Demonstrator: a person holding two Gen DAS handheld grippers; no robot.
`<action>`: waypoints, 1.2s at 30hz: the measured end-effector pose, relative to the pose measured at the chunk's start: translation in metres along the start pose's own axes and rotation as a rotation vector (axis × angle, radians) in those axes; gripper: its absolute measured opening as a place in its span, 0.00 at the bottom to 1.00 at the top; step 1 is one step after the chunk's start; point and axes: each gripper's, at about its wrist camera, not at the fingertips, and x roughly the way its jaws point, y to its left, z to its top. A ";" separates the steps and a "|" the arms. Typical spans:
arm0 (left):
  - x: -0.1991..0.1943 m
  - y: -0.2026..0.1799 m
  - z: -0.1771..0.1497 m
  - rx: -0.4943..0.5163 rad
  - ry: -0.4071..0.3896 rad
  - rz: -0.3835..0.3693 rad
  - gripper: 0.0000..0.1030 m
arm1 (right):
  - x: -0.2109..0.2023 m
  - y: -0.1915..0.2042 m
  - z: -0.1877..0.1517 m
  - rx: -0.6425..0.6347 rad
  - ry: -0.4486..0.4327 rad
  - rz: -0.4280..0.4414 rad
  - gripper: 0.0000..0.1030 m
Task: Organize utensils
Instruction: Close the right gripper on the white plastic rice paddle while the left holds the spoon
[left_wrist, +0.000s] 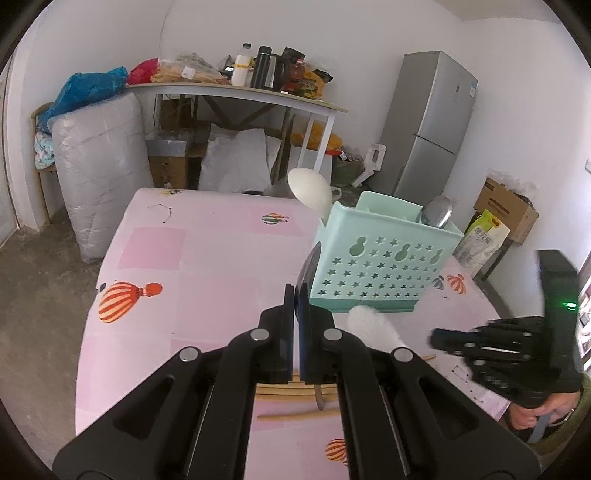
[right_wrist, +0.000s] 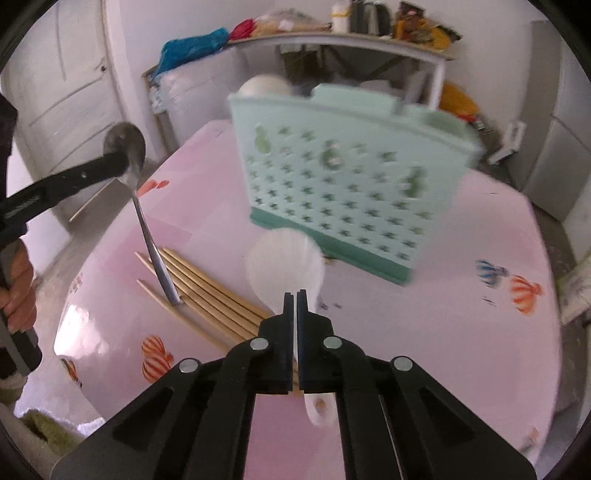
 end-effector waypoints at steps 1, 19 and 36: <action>0.000 -0.001 0.000 -0.001 0.000 -0.005 0.00 | -0.011 -0.004 -0.005 0.004 -0.012 -0.032 0.02; 0.002 -0.008 0.000 -0.024 0.017 -0.008 0.00 | 0.039 -0.020 0.001 0.247 0.053 0.208 0.40; 0.003 -0.002 -0.004 -0.046 0.022 -0.008 0.00 | 0.092 -0.011 0.026 0.184 0.186 0.154 0.03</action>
